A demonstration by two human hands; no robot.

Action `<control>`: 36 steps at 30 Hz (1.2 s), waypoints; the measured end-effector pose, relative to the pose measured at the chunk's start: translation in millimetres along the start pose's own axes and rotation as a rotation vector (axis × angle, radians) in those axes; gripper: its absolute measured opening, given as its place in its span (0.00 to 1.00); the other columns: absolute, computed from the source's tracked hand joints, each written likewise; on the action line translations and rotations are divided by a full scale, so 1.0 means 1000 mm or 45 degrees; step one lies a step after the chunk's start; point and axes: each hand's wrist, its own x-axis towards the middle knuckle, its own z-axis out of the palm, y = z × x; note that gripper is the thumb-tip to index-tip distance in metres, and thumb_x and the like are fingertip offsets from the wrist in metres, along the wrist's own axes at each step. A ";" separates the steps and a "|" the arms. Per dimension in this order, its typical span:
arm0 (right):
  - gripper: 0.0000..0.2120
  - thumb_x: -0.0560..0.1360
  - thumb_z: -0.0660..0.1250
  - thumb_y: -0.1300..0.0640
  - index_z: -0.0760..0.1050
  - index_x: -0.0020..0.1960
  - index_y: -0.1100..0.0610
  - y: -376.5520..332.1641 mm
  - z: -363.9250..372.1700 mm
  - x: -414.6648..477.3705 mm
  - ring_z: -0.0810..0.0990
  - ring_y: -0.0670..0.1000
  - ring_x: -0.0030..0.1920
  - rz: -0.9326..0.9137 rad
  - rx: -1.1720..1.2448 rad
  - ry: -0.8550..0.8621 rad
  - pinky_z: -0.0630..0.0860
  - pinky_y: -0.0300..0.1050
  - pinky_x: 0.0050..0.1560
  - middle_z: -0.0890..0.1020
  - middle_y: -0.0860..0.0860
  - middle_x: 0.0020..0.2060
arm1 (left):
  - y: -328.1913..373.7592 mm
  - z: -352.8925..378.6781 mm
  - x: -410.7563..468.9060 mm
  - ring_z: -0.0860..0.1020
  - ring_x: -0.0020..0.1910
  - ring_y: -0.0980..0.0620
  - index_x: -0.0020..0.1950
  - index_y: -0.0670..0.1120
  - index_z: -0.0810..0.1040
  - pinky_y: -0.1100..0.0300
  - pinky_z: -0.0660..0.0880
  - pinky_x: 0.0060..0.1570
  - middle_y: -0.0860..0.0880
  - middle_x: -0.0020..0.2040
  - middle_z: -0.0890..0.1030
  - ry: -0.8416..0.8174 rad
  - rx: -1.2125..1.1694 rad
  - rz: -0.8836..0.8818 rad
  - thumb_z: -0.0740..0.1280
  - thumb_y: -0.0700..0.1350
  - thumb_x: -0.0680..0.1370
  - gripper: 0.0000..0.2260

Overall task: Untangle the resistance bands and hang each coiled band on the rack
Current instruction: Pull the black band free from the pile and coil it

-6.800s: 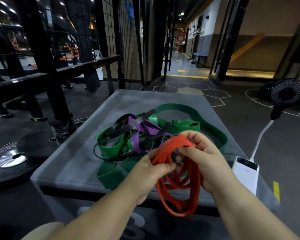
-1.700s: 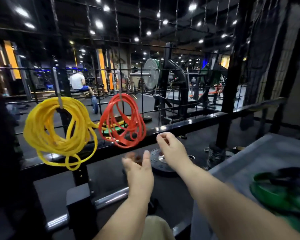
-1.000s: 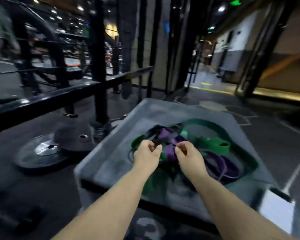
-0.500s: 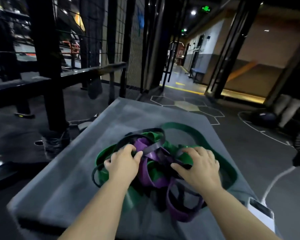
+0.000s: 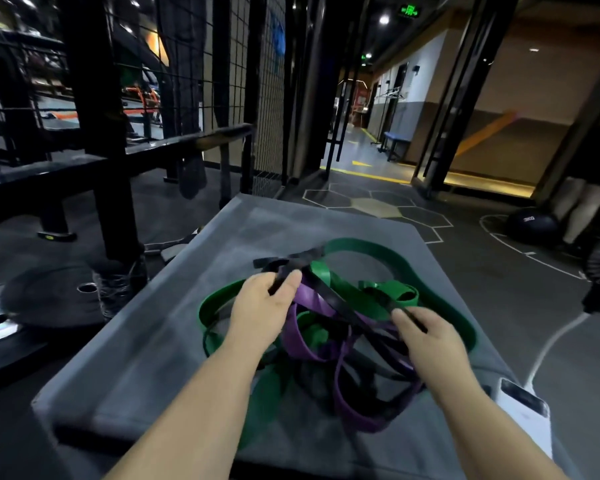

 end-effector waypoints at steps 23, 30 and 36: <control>0.24 0.65 0.75 0.54 0.78 0.54 0.69 0.013 -0.029 -0.018 0.83 0.63 0.45 0.523 0.970 -0.703 0.81 0.53 0.45 0.83 0.65 0.47 | 0.032 0.077 -0.094 0.79 0.34 0.51 0.40 0.44 0.75 0.52 0.80 0.38 0.48 0.33 0.79 -0.835 -0.525 -0.499 0.69 0.52 0.77 0.13; 0.08 0.74 0.72 0.59 0.82 0.49 0.63 0.011 -0.018 -0.021 0.84 0.59 0.45 0.375 0.676 -0.604 0.80 0.53 0.53 0.86 0.60 0.45 | 0.018 0.081 -0.084 0.68 0.28 0.54 0.35 0.45 0.70 0.58 0.68 0.28 0.50 0.28 0.70 -0.811 0.105 -0.084 0.70 0.60 0.73 0.21; 0.03 0.74 0.69 0.64 0.81 0.43 0.58 0.012 -0.020 -0.026 0.82 0.55 0.41 0.264 0.700 -0.544 0.79 0.52 0.50 0.83 0.55 0.38 | 0.023 0.079 -0.068 0.84 0.39 0.49 0.52 0.42 0.79 0.57 0.79 0.38 0.47 0.40 0.85 -0.738 -0.456 -0.500 0.57 0.64 0.78 0.25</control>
